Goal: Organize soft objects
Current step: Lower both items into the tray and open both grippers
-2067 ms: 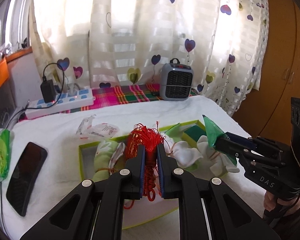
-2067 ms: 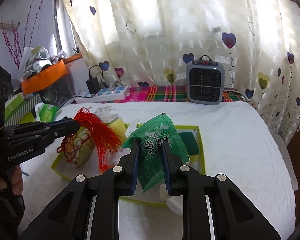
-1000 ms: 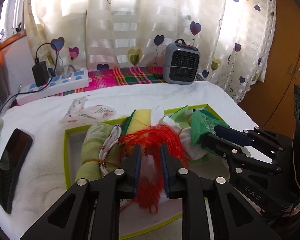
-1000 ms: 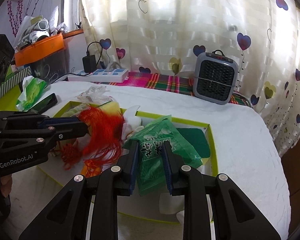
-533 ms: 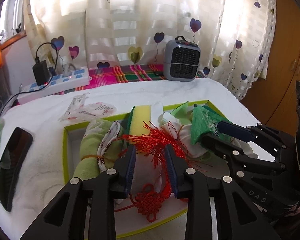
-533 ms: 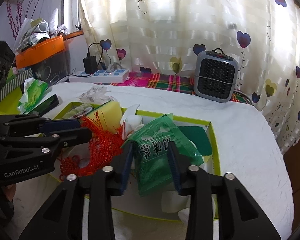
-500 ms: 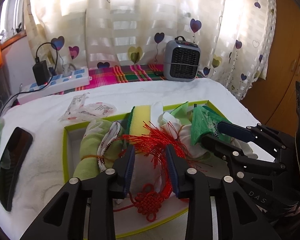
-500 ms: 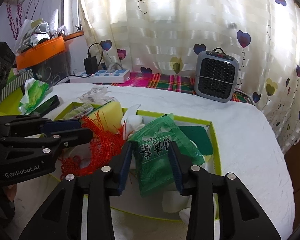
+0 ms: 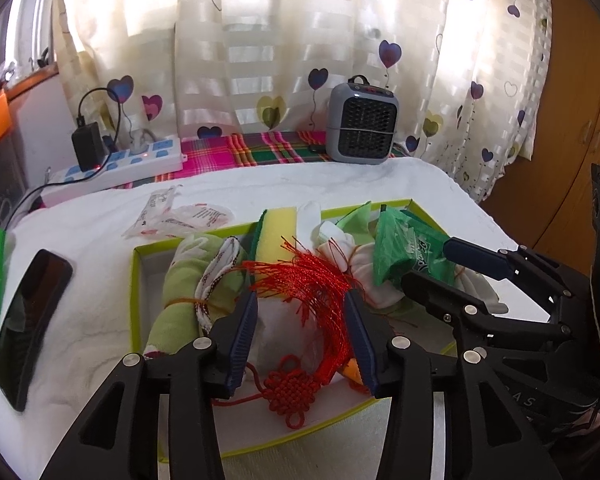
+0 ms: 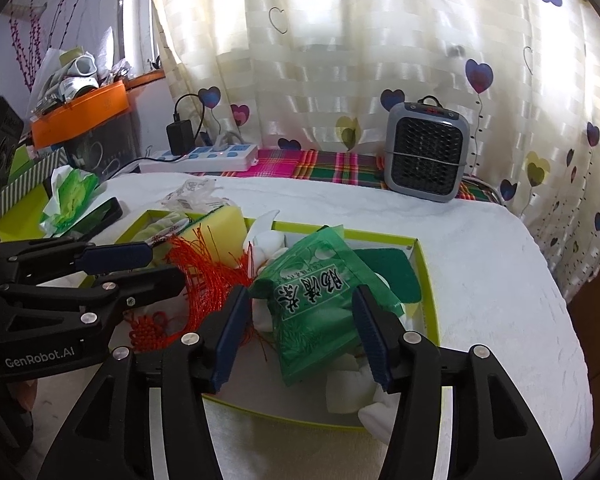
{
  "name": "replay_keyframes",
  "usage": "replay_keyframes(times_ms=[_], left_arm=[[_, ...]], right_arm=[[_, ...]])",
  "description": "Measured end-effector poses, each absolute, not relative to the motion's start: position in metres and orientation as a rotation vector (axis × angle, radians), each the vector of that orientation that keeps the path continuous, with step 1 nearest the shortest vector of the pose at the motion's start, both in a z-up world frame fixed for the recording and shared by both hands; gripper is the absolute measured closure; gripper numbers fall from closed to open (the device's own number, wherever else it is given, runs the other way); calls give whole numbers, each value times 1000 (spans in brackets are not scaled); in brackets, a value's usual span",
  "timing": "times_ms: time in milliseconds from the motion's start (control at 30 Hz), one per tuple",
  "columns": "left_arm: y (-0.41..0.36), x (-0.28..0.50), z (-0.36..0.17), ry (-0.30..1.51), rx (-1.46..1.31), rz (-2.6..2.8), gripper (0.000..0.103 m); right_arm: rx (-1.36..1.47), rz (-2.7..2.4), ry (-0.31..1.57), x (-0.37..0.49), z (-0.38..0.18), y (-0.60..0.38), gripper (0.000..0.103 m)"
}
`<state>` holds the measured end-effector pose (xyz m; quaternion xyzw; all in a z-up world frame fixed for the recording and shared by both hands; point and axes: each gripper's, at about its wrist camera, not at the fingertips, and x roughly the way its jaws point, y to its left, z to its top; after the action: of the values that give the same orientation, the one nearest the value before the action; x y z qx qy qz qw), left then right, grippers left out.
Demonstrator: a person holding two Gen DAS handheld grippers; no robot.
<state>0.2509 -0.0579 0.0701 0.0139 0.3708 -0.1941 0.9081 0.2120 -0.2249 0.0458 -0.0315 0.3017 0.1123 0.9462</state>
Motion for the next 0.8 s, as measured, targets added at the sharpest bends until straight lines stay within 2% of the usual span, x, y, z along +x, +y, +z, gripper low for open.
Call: replay_keyframes(times_ms=[500,633,800], left_arm=[[-57,236,74,763,26,-368,55],[-56,230,76,761,26,-356,49],[-51,219,80,756,8,-335,48]], right_arm=[[-30,206,615,199,48,-232,47],[-14,208,611,194,49,-235,47],[-2,208,607,184,51,-236,47]])
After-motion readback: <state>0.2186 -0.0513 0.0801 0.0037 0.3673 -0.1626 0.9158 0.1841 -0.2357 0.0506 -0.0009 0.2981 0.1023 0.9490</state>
